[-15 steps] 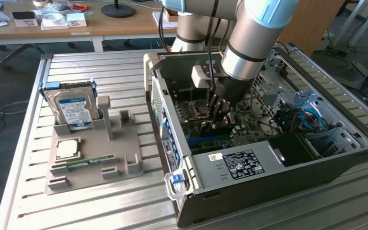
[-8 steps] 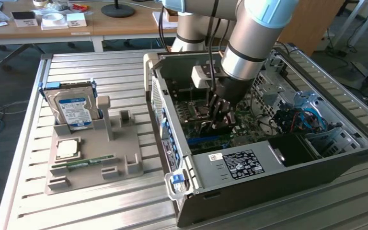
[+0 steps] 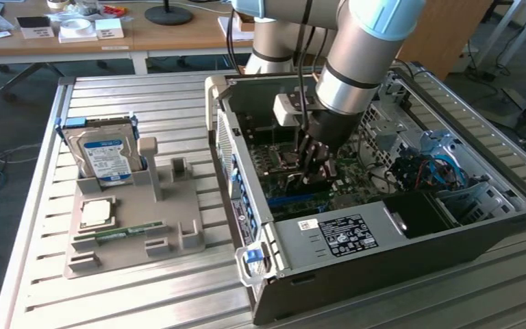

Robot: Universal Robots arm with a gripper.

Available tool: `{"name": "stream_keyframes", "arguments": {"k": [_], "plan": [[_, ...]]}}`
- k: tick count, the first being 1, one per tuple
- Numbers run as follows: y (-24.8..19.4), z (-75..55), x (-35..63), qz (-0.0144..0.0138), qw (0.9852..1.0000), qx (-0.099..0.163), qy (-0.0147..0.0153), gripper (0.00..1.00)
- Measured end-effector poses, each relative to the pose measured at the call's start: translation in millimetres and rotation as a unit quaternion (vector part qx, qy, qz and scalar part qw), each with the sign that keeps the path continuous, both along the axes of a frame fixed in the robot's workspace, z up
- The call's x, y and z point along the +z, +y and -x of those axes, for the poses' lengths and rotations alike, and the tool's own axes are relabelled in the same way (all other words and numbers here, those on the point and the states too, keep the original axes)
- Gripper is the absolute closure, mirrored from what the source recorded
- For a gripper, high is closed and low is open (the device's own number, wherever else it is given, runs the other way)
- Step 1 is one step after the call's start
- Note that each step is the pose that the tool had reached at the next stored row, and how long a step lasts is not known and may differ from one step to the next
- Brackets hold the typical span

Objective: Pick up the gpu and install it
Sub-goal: 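Insert the gpu into the slot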

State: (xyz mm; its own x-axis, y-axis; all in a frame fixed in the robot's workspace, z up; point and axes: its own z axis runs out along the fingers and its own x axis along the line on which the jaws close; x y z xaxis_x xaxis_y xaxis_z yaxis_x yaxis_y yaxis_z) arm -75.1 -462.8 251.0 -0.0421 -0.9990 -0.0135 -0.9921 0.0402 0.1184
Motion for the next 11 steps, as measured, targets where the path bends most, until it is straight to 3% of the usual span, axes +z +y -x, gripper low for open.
{"name": "stream_keyframes", "arguments": {"k": [11], "plan": [[0.1,0.1,-2.6,-0.0004,1.0000,0.000,-0.0001,0.73]]}}
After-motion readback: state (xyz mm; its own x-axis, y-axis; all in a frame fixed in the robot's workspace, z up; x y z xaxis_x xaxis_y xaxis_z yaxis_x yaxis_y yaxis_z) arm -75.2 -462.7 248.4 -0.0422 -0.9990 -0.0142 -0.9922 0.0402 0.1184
